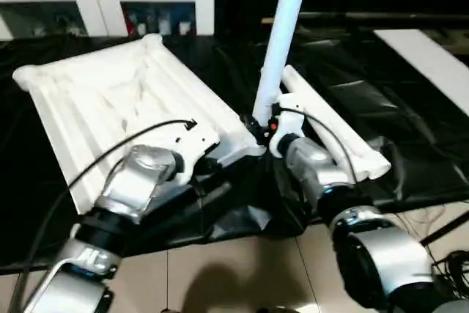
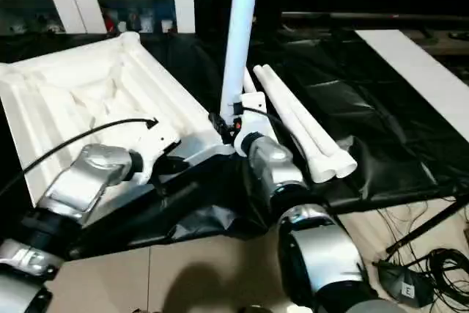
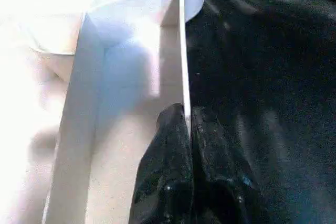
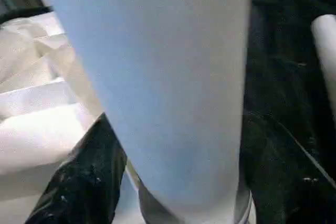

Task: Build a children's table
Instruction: Insert table leg to table base

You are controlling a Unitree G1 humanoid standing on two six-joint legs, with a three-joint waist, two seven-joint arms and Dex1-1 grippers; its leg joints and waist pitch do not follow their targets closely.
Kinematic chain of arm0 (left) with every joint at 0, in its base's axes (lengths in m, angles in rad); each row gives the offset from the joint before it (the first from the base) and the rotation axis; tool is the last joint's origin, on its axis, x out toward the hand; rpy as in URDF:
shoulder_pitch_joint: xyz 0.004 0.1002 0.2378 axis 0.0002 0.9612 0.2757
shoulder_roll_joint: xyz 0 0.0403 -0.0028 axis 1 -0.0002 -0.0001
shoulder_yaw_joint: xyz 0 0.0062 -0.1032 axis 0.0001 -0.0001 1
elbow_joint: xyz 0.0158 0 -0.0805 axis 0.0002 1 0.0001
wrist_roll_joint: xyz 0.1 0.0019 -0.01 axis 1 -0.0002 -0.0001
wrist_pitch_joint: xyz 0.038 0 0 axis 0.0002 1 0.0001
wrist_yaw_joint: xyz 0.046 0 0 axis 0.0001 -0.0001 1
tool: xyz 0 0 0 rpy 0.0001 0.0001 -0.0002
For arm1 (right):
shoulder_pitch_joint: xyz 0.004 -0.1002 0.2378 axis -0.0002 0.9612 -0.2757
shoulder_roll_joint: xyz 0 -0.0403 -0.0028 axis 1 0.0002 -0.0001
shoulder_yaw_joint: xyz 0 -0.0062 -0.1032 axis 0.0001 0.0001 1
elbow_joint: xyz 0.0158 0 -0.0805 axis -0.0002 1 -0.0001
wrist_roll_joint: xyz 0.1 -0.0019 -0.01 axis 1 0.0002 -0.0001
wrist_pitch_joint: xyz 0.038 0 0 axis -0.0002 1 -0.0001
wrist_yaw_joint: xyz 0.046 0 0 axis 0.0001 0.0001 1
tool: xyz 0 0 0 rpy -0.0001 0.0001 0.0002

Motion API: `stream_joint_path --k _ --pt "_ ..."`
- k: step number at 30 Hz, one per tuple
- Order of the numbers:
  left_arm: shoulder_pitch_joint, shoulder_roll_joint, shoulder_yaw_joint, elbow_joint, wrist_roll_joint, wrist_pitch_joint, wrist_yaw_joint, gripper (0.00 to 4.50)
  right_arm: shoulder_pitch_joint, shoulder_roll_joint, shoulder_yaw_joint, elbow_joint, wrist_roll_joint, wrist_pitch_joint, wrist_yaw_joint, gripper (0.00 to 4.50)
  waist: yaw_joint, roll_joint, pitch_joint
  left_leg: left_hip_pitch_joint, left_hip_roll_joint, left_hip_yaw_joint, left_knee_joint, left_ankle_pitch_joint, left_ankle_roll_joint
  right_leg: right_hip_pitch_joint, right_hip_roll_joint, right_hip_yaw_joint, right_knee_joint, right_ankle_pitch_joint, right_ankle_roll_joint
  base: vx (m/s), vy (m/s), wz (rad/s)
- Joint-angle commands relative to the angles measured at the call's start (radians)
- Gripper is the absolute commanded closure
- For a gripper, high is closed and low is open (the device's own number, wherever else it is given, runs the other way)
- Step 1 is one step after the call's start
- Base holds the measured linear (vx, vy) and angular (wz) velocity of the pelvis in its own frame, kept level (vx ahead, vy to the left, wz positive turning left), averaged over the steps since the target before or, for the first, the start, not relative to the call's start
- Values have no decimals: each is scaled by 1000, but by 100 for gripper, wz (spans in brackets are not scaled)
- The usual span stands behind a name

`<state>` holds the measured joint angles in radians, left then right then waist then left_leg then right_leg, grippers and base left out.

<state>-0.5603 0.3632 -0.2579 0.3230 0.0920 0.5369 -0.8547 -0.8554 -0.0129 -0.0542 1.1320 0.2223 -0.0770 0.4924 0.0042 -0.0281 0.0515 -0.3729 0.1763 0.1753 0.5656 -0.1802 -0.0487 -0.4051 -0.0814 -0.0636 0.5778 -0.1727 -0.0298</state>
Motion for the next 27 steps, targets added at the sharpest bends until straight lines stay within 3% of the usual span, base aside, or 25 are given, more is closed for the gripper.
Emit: stream_joint_path --k 1,3,5,6,9,13,15,18,22,27 --pt "-9 9 -5 -46 -17 -57 -41 450 22 -5 23 -40 4 40 122 106 6 16 -61 14 58 -11 -72 -251 31 41 -66 50 -58 -195 -217 51 -42 3" --pt "-2 22 -9 -49 -22 -68 -62 450 33 -26 38 -62 -8 43 176 81 8 17 -64 12 58 -7 -65 -187 51 45 -64 48 -46 -94 -247 55 -42 3" --pt "1 30 -10 -48 -23 -74 -73 450 47 -45 58 -83 -21 45 218 70 13 19 -70 10 58 -1 -55 -77 80 54 -62 45 -27 59 -284 61 -36 0" --pt "2 35 -12 -46 -24 -83 -82 450 56 -55 69 -96 -27 44 245 70 16 15 -72 9 57 0 -52 -44 95 58 -60 43 -21 105 -295 53 -23 -1" --pt "7 46 -13 -46 -31 -88 -102 450 81 -83 94 -133 -29 54 316 70 25 14 -75 12 56 2 -45 0 127 59 -59 43 -15 157 -308 0 0 0" --pt "13 63 -13 -40 -58 -140 -148 450 104 -121 120 -165 -47 36 385 70 30 9 -72 12 59 3 -44 -27 127 56 -59 42 -18 92 -305 0 0 0" --pt "13 68 -14 -36 -66 -165 -163 450 108 -130 124 -172 -51 34 404 70 32 10 -68 12 60 3 -47 -79 107 54 -60 42 -25 12 -292 0 0 0" --pt "28 106 -13 -23 -94 -254 -254 450 153 -191 177 -256 -80 18 527 70 35 7 -63 12 60 2 -48 -137 68 53 -58 43 -31 -83 -256 0 0 0" --pt "37 126 0 -13 -116 -288 -301 450 181 -224 210 -298 -99 14 582 70 39 9 -63 16 63 4 -48 -144 54 46 -57 43 -28 -96 -254 0 0 0" --pt "47 138 6 -20 -136 -296 -336 450 193 -237 216 -310 -109 9 598 70 40 4 -64 14 62 5 -46 -156 41 45 -59 46 -26 -106 -253 0 0 0"
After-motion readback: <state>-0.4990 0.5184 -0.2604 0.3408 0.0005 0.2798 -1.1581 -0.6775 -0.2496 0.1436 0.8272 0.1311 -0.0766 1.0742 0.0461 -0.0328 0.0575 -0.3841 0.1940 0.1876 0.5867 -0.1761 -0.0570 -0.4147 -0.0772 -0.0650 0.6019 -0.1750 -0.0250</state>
